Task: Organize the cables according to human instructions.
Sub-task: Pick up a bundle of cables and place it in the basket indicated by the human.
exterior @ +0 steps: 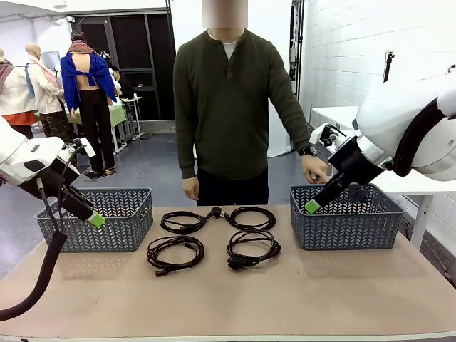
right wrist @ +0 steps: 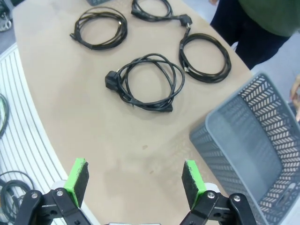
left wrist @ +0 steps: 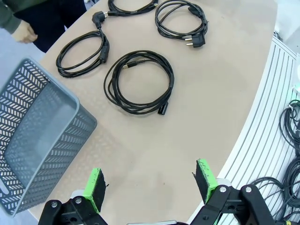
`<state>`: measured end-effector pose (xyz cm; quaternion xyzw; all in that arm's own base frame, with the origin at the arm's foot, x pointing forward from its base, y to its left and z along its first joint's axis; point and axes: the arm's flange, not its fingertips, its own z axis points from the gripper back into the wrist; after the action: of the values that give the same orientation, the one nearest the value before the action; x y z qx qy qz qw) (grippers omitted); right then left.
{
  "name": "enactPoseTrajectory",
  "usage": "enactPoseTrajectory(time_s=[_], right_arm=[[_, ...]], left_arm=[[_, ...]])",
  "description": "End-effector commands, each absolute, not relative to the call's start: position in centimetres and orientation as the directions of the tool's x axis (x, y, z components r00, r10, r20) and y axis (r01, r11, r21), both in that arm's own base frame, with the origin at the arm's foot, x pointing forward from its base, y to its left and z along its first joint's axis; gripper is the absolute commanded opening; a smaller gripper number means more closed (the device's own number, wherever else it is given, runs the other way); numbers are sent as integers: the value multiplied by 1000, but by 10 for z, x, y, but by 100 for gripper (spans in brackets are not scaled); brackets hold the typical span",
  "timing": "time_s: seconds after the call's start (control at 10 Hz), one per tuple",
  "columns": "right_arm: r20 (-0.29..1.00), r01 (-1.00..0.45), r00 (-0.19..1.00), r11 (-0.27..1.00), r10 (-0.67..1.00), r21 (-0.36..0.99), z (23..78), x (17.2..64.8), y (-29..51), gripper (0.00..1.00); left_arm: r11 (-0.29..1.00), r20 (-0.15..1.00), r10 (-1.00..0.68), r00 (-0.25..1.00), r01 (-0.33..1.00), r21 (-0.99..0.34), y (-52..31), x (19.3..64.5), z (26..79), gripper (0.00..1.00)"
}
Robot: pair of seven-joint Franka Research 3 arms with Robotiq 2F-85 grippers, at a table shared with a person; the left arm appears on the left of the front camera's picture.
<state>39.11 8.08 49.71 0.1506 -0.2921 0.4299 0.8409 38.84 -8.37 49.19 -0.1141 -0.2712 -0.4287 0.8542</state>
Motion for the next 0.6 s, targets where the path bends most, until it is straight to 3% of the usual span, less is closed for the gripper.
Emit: enactPoseTrajectory(time_s=[0.0, 0.5], right_arm=[[600, -860, 313, 487, 736, -149, 508, 396, 94, 100], [289, -954, -39, 51, 957, -296, 520, 442, 156, 100]], left_arm=[[590, 567, -675, 472, 807, 29, -81, 390, 489, 100], [590, 567, -675, 472, 807, 29, -81, 390, 489, 100]])
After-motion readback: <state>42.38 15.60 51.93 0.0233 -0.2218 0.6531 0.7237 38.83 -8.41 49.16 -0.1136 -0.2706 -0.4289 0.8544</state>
